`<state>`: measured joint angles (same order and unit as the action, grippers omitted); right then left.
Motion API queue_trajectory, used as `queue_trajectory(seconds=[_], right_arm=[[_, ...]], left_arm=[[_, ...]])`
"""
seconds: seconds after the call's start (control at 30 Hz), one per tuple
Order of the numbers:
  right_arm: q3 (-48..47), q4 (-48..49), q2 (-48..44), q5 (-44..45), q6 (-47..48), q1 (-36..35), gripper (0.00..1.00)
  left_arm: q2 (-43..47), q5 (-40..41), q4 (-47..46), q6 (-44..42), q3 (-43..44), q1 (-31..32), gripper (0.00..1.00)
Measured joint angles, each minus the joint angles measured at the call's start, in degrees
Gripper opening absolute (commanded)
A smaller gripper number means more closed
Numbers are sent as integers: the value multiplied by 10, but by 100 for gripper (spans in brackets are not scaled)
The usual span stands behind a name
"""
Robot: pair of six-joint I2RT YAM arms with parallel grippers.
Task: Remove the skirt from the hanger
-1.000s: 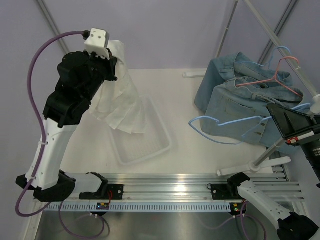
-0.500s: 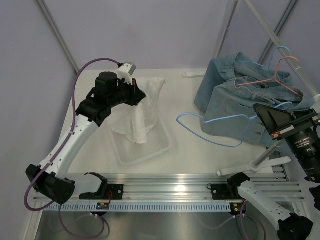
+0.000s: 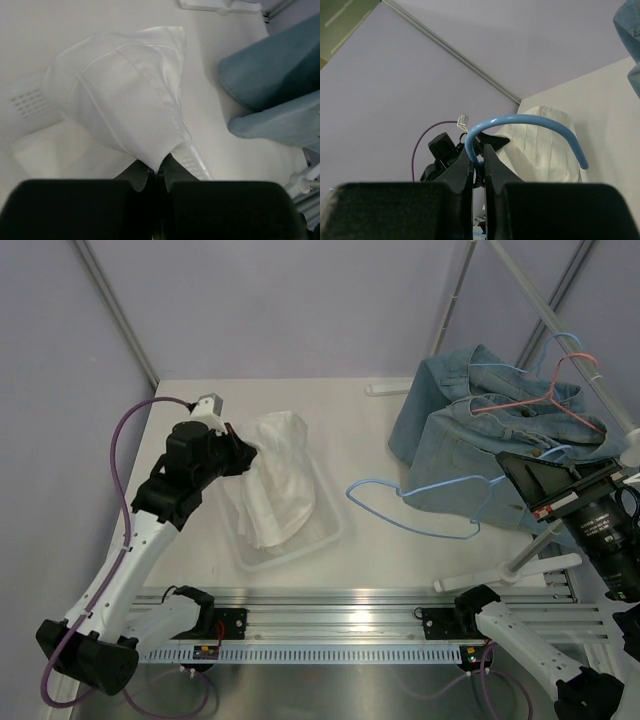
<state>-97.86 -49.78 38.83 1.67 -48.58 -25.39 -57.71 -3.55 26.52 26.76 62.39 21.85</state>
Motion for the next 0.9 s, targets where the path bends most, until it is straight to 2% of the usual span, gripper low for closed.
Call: queue_trajectory(seconds=[0.13,0.33,0.43,0.47,0.5,0.53,0.57,0.6,0.77,0.9], right_arm=[[0,-5,10,-23,9,0,0],[25,-9,33,-40,21,0,0],[38,-17,42,-44,27,0,0],[39,-22,45,-44,30,0,0],[40,-26,46,-44,33,0,0],[40,-31,48,-44,37,0,0],[40,-35,49,-44,40,0,0],[40,-39,49,-44,45,0,0],[45,-61,49,-43,64,0,0],[74,-74,50,-41,80,0,0]], left_arm=[[-3,12,23,24,-57,-28,1],[-15,14,61,68,-116,-28,10],[-15,15,69,86,-118,-28,34],[-14,19,70,91,-118,-28,59],[-13,24,73,92,-117,-28,76],[-10,29,77,94,-116,-28,88],[-8,33,83,97,-113,-28,96],[-5,41,93,97,-105,-28,99],[9,64,130,82,-3,-28,99],[46,-1,100,65,55,-29,99]])
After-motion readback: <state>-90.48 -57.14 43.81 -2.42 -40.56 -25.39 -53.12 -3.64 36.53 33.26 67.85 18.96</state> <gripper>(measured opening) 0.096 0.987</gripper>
